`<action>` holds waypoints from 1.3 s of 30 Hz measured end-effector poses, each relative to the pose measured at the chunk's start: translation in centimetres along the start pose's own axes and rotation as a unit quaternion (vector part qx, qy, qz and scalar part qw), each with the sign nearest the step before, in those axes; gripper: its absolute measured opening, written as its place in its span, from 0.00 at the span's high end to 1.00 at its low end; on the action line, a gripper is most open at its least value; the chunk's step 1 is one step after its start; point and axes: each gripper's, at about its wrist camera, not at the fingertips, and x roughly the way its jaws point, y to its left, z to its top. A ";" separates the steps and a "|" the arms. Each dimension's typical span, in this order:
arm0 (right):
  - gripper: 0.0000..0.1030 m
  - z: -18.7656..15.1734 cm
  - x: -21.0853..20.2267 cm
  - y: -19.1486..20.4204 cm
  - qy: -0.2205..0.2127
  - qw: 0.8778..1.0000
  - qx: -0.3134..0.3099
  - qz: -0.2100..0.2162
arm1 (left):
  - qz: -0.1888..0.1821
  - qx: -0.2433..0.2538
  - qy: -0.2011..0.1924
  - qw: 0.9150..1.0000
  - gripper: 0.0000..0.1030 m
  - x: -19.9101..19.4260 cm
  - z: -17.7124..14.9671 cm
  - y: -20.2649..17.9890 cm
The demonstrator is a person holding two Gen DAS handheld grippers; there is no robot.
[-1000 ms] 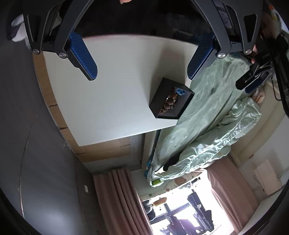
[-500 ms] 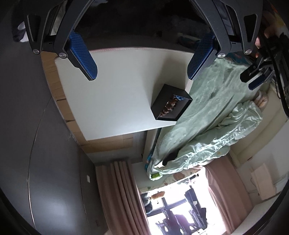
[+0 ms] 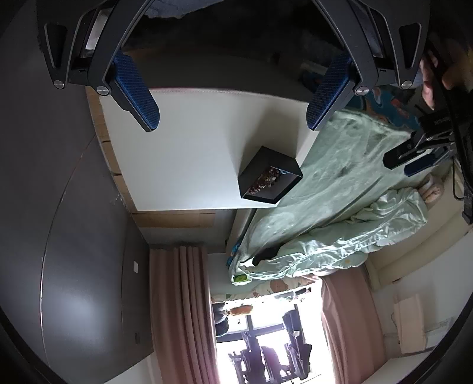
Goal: Organize jewelry
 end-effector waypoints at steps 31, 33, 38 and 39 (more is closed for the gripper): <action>0.03 -0.5 -1.1 -0.5 -0.010 1.000 0.009 -0.013 | 0.011 0.021 -0.018 1.000 0.00 -1.2 -0.3 -1.1; 0.03 -0.5 -1.0 -0.6 -0.009 1.000 0.009 -0.013 | 0.014 0.026 -0.021 0.999 0.00 -1.3 -0.3 -1.3; 0.03 -0.5 -1.1 -0.6 -0.010 1.000 0.010 -0.014 | 0.020 0.038 -0.029 0.999 0.00 -1.4 -0.3 -1.6; 0.03 -0.4 -1.1 -0.6 -0.011 1.000 0.011 -0.014 | 0.020 0.040 -0.029 0.999 0.00 -1.3 -0.2 -1.6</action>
